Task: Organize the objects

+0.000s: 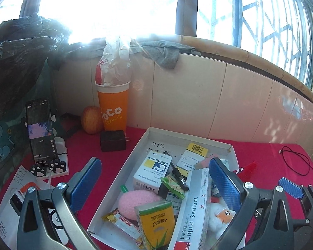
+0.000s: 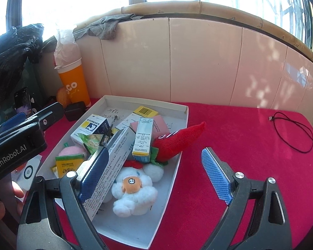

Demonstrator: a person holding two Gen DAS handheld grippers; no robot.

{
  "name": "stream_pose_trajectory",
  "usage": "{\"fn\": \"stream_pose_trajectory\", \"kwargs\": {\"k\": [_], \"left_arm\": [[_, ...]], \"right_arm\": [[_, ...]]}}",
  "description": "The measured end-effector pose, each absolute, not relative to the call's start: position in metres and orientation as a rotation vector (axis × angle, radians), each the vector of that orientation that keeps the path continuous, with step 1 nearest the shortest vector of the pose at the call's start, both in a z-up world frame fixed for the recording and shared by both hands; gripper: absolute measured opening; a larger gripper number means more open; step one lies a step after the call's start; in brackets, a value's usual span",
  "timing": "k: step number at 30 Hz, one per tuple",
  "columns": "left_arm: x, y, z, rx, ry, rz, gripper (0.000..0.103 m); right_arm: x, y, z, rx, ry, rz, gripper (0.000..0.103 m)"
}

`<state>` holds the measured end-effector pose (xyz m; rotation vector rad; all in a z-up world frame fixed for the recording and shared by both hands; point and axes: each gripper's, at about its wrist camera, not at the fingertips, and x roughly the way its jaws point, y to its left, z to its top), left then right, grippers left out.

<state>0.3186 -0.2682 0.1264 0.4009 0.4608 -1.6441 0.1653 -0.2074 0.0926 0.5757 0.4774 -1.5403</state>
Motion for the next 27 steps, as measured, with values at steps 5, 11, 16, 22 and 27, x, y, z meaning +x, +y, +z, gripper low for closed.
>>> {"fn": "stream_pose_trajectory", "kwargs": {"k": [5, 11, 16, 22, 27], "left_arm": [[0.312, -0.244, 0.128, 0.409, 0.382, -1.582, 0.103], [0.318, -0.219, 0.128, 0.402, 0.396, -1.515, 0.103], [0.312, -0.202, 0.131, 0.428, 0.392, -1.557, 0.103], [0.303, -0.180, 0.137, 0.451, 0.384, -1.515, 0.103], [0.300, -0.166, 0.139, 0.446, 0.396, -1.551, 0.103]], "right_arm": [[0.157, -0.192, 0.097, 0.545, 0.457, -1.563, 0.091], [0.152, -0.169, 0.111, 0.485, 0.423, -1.564, 0.091], [0.150, -0.154, 0.118, 0.484, 0.389, -1.553, 0.091], [0.150, -0.135, 0.121, 0.466, 0.398, -1.593, 0.091], [0.141, -0.122, 0.123, 0.486, 0.374, -1.602, 0.091]]}}
